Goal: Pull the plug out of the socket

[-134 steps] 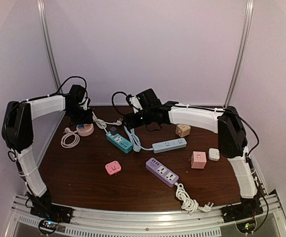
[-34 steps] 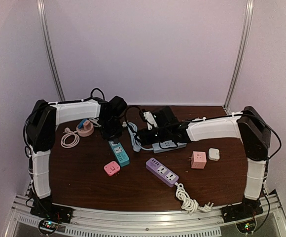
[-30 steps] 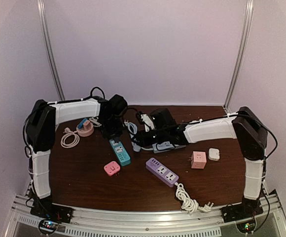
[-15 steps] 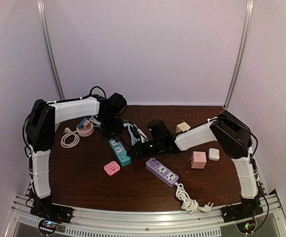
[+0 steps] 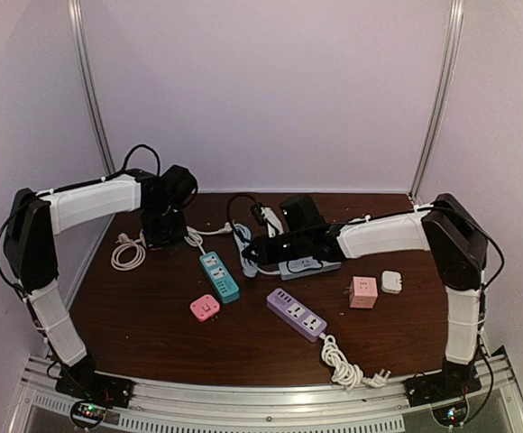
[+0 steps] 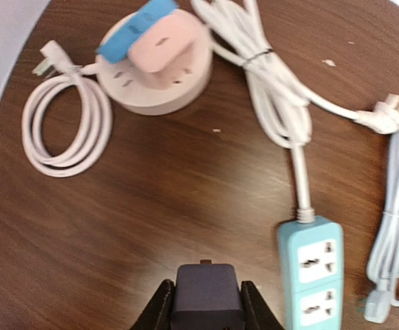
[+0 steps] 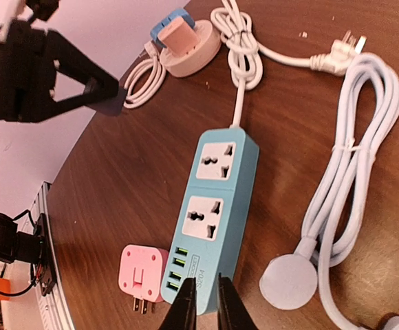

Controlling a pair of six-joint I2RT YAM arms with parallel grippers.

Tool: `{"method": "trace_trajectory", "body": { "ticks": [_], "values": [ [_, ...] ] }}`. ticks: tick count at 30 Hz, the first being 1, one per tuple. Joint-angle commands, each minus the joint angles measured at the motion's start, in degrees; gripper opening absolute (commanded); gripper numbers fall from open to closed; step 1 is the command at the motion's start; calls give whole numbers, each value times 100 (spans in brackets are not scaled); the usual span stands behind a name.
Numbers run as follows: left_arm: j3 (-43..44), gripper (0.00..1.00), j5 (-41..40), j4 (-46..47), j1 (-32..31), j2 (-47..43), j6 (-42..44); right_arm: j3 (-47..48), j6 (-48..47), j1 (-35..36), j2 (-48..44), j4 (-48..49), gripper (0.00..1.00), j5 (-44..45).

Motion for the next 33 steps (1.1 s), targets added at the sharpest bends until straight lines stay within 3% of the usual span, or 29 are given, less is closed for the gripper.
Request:
{"method": "trace_trajectory", "body": {
  "ticks": [1,8,18,33],
  "values": [
    [-751,21,-1356,-566,133,-355,175,-68,-563,-35,-540,-543,15,1019],
    [-1498,25,-2054,-1273,159,-425,-167,-50,-860,-47,-801,-763,21,1367],
    [-1787,26,-1924,-1229,177,157,-210,-158,-861,-47,-836,-758,22,1381],
    [-1870,37,-1321,-614,177,621,322,-8,-921,-51,-784,-975,22,1471]
  ]
}}
